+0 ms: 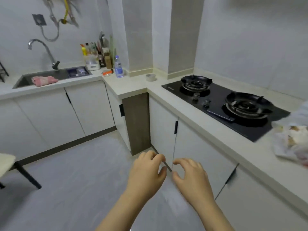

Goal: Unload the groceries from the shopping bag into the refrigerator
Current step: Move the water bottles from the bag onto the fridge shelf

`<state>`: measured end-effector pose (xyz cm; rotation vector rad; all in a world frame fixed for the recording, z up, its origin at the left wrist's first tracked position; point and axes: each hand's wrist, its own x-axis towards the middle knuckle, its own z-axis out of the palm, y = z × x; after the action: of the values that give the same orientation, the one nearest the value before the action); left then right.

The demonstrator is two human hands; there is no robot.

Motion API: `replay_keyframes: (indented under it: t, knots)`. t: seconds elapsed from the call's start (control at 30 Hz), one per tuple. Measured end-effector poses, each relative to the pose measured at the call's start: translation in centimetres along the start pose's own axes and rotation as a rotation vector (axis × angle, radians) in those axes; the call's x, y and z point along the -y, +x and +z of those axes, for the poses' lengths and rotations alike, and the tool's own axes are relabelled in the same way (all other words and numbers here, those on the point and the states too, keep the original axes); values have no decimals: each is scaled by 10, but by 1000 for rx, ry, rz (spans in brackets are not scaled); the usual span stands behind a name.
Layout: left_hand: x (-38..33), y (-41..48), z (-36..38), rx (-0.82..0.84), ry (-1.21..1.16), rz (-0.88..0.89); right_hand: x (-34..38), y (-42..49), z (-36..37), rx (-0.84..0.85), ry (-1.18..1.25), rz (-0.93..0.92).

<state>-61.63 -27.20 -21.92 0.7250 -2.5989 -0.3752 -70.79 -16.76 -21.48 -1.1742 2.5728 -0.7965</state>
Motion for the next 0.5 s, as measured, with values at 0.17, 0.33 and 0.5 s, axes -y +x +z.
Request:
replay_keyframes:
  t: [0.17, 0.33, 0.5]
  knots:
    - [-57, 55, 40, 55, -81, 211, -63, 9, -41, -121, 16, 163]
    - [-111, 109, 76, 114, -169, 406, -113, 22, -80, -264, 3, 310]
    - [-167, 176, 112, 124, -216, 583, -158, 53, -124, -413, -54, 423]
